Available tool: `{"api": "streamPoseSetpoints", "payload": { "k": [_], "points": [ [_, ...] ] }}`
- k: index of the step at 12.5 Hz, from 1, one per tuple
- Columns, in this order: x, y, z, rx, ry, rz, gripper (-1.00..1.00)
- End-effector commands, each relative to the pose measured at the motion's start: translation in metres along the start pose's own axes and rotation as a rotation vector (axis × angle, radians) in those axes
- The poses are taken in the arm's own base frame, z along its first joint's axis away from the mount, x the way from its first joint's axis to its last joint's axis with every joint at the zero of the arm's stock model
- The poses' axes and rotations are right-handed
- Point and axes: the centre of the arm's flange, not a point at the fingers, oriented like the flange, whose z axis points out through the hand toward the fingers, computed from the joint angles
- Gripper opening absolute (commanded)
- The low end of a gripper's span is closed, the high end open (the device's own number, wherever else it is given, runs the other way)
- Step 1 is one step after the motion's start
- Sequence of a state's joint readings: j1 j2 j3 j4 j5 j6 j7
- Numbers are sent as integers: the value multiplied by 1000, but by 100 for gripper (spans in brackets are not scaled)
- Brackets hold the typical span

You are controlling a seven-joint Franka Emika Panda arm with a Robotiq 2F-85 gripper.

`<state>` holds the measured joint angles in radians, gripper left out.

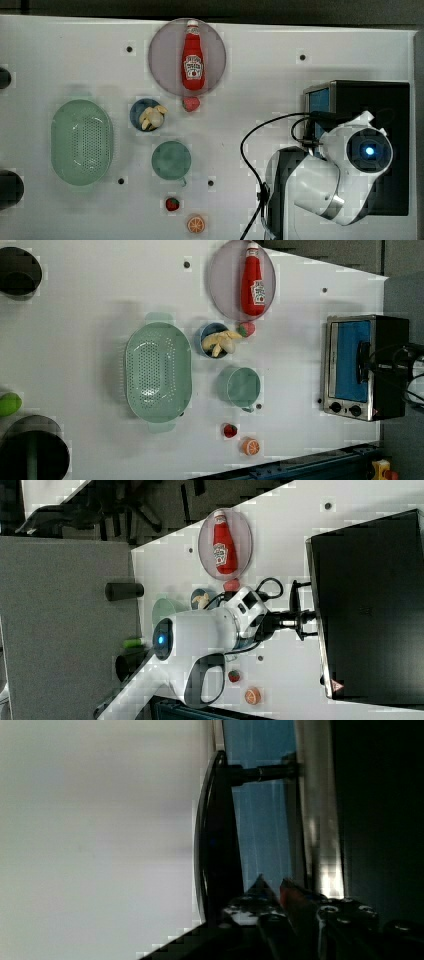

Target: Flap open oven.

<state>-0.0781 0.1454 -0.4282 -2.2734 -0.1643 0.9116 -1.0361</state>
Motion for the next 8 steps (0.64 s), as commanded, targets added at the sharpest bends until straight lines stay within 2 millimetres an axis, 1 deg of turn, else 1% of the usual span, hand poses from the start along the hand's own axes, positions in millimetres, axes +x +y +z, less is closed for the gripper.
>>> {"api": "streamPoseSetpoints", "payload": {
  "k": [1, 5, 8],
  "points": [
    [3, -1, -9, -2, 31, -44, -65],
    [8, -21, -7, 0, 25, -77, -65],
    [13, -50, -6, -44, 10, -174, -65]
  ]
}}
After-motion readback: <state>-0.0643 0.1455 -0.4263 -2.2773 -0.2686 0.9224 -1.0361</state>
